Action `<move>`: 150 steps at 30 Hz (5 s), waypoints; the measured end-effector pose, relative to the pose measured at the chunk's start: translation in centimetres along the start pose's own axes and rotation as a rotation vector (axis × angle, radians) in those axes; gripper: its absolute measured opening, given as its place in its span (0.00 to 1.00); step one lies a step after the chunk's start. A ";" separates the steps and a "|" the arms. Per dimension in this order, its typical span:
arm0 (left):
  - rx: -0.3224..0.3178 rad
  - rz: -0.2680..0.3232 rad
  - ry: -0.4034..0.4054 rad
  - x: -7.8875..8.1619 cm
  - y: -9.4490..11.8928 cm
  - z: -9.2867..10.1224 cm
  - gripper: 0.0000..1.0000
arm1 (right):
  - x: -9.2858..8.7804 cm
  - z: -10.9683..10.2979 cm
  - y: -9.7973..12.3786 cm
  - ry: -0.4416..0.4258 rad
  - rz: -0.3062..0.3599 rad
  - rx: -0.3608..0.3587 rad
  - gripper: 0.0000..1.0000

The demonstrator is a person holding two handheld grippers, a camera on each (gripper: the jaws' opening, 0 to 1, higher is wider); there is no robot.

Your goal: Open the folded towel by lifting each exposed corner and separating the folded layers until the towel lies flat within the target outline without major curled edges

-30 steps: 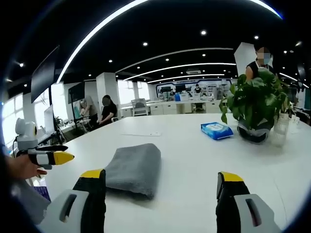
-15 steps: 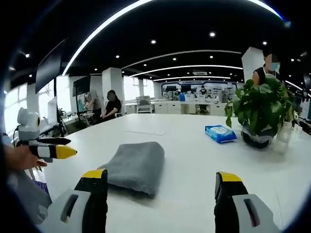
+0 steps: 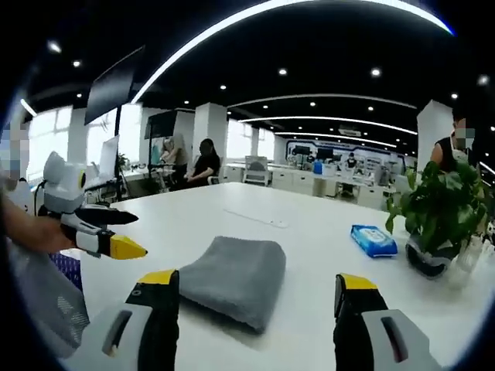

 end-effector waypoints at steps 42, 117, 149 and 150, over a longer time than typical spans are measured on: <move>0.013 0.014 0.044 0.1 -0.3 -1.0 0.75 | -7.7 -9.1 -10.9 0.246 -0.339 0.312 0.39; -0.074 -0.040 0.004 -0.3 -0.1 1.3 0.72 | 2.5 1.7 -5.4 -0.334 -0.124 0.025 0.02; -0.064 -0.054 0.025 -0.6 -0.2 0.8 0.71 | 0.2 8.8 -1.4 -0.356 -0.106 -0.170 0.02; -0.064 -0.055 0.025 -0.6 -0.2 0.8 0.71 | 0.0 9.0 -1.2 -0.356 -0.110 -0.179 0.02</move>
Point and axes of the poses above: the point that each gripper's makers call its tool centre point, and the gripper's own axes: y roughly backward along the fingers, z roughly to its right, x roughly out of its top, the point moved 4 cm from there along y, roughly backward along the fingers, and after that the axes turned 10 degrees about -y, right-handed, at the moved point
